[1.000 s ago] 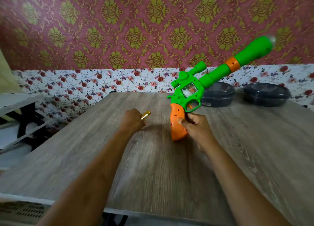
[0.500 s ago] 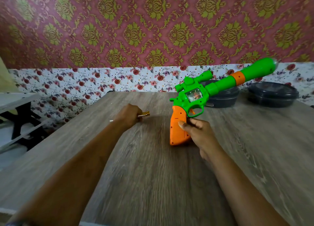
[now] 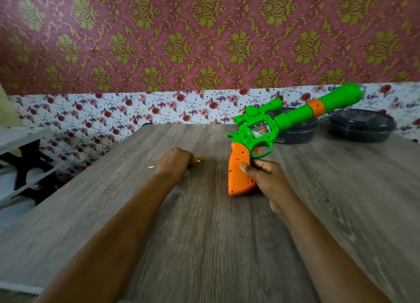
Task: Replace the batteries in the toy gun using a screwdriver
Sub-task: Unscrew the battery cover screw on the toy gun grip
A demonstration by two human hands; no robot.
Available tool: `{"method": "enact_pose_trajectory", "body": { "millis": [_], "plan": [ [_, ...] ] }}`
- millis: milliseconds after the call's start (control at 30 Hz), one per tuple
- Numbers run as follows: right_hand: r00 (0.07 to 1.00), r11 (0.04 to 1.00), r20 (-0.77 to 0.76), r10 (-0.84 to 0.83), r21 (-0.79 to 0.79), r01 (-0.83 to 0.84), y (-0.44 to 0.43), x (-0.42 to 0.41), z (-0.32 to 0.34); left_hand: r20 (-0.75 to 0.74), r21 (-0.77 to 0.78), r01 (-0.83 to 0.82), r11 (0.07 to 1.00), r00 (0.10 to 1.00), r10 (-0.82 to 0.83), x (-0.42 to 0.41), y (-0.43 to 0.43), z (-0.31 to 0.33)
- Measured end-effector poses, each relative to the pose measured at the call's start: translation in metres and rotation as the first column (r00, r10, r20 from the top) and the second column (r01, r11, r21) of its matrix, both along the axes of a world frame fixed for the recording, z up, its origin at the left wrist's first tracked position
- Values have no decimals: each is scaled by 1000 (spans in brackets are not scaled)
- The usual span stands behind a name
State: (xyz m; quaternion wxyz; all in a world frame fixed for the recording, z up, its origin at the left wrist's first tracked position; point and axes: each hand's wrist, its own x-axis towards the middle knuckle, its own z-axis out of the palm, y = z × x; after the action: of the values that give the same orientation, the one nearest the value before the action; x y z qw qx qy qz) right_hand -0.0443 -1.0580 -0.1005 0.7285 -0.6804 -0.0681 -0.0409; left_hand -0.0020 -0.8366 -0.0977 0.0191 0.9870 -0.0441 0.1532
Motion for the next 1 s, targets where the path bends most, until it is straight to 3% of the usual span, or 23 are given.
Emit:
{"method": "enact_pose_trajectory", "body": {
  "millis": [100,233,367,467,600,700,900,1000],
  "plan": [
    [1000,1000,1,-2,6,2,0,1,0,38,-178,-3,984,999,10,-1,8,-1],
    [1000,1000,0,-9,8,9,0,2,-1,188,-504,-36,863,971,150,-3,26,19],
    [1000,1000,8,-14,4,14,1,3,-1,209,-543,-57,838,957,200,-30,31,46],
    [1000,1000,3,-21,-1,21,0,3,-1,170,-601,69,797,985,43,-50,25,44],
    [999,999,-11,-33,-5,33,-2,-4,1,210,-407,201,891,970,-123,-63,31,27],
    [998,998,-33,-58,-7,57,-5,-10,2,343,-224,265,938,922,-178,-71,43,19],
    [997,998,-41,-63,-28,62,-5,-21,5,436,-220,257,941,889,-140,-92,67,-5],
    [996,997,-42,-74,-35,72,-4,-22,6,423,-264,162,951,905,-37,-100,68,-12]
  ]
}}
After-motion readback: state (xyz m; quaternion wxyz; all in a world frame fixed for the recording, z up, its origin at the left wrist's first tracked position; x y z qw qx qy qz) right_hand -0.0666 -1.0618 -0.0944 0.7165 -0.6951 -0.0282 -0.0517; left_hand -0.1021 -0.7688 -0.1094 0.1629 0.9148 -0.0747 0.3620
